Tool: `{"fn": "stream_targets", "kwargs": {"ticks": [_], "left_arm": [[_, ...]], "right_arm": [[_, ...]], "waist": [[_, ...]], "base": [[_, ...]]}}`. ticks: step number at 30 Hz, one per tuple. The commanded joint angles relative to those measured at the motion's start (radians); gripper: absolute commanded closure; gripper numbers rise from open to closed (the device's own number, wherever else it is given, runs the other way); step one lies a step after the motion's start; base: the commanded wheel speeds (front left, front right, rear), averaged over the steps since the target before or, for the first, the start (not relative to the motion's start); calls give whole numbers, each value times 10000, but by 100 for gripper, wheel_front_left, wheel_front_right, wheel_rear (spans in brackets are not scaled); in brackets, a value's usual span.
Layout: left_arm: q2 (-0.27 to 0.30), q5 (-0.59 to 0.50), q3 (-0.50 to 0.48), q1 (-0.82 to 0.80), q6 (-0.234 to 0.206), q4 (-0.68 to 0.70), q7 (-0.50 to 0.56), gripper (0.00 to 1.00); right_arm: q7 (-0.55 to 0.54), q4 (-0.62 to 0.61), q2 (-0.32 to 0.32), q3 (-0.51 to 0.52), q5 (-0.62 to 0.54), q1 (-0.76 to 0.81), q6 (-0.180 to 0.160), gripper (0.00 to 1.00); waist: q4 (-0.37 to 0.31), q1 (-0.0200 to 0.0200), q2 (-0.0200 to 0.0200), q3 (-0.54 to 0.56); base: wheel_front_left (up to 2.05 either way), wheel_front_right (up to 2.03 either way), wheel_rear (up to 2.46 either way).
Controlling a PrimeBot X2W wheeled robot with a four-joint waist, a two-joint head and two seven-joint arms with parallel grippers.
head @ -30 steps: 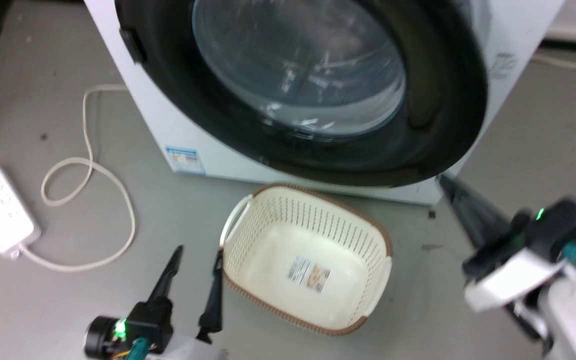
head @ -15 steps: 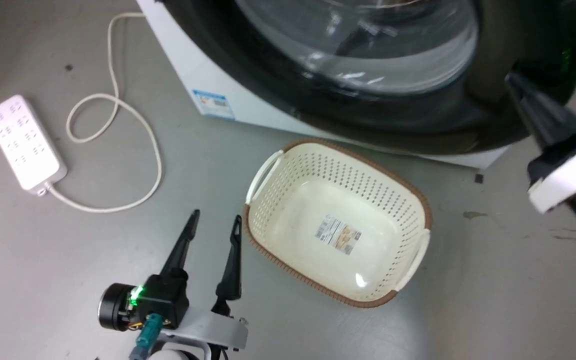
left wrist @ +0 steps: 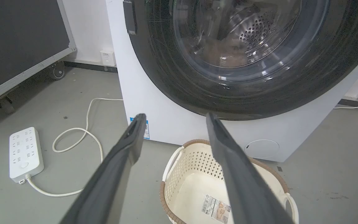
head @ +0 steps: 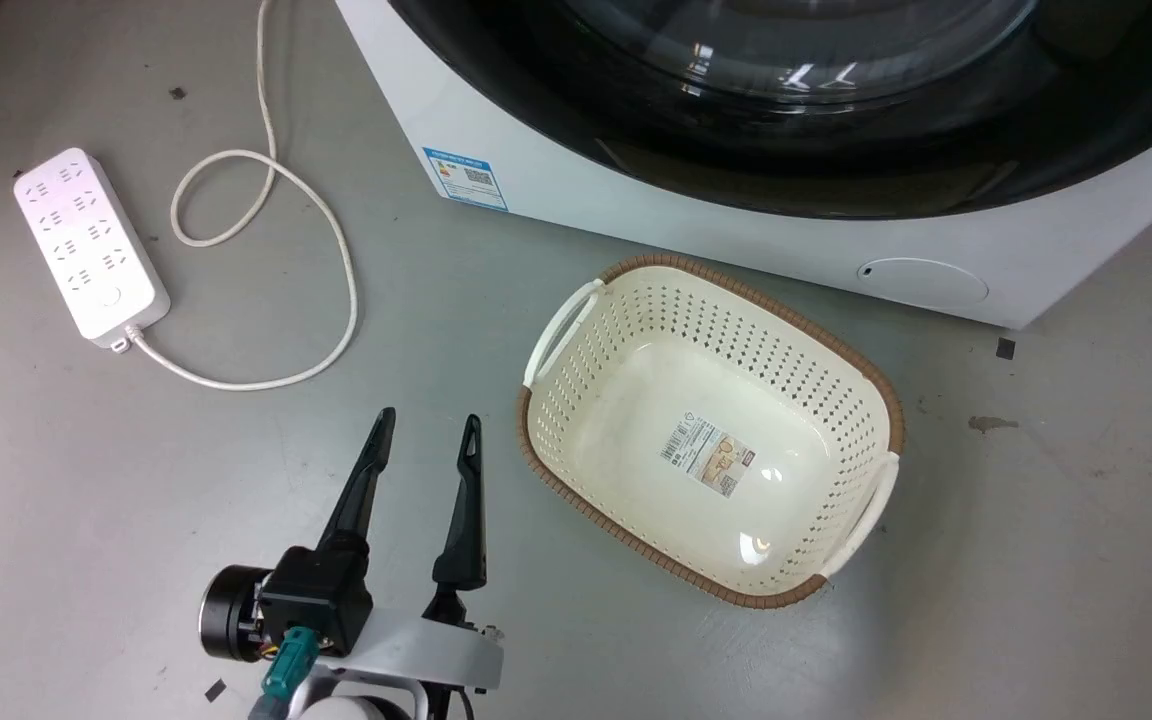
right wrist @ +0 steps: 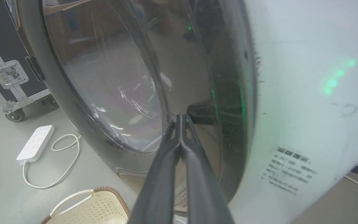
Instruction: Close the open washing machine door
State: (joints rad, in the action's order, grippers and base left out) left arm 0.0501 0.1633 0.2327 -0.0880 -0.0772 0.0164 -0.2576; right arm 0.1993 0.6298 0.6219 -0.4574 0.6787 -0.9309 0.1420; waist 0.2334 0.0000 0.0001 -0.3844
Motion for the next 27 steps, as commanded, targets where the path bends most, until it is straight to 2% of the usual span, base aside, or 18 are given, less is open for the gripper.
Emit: {"fn": "stream_targets", "kwargs": {"ticks": [1,9,10,11,12,13,16,19,24,27], "left_arm": [[2,29,31,-170,-78,38,-41,0],[2,38,-63,-112,-45,-72,-41,0],[2,45,-94,-82,-35,-96,-41,0],[2,49,-126,-51,-14,-128,-41,0],[2,45,-162,-21,19,-164,-41,0],[2,52,-204,14,56,-197,-41,0],[1,87,-402,196,198,-337,-41,0],[1,91,-636,332,380,-477,-41,0],[1,52,-1040,665,643,-669,-42,0],[1,-13,-1234,854,857,-780,-42,0]], "right_arm": [[87,386,42,240,92,-361,-113,100],[368,964,-239,38,215,-227,-113,100],[412,969,-301,-17,258,-128,-113,95],[462,965,-332,-72,243,-14,-113,57],[509,956,-370,-107,210,126,-113,3],[542,937,-433,-124,215,300,-113,0],[612,551,-702,-33,57,1270,-113,0],[619,-246,-977,592,-239,2279,-113,0],[622,-1698,-1806,2041,-1525,4289,-113,0],[622,-2422,-2619,3318,-2555,5400,-113,0]], "waist": [[23,0,-1,40],[-58,0,-1,533],[-93,0,-1,652],[-134,0,-1,786],[-183,0,-1,938],[-237,0,-1,1101],[-491,0,-1,1827],[-730,0,-1,2363],[-1179,0,-1,3085],[-1385,0,-1,3435]], "base": [[0,0,0],[0,0,0],[0,0,0],[0,0,0],[0,0,0],[0,0,0],[0,0,0],[0,0,0],[0,0,0],[0,0,0]]}}
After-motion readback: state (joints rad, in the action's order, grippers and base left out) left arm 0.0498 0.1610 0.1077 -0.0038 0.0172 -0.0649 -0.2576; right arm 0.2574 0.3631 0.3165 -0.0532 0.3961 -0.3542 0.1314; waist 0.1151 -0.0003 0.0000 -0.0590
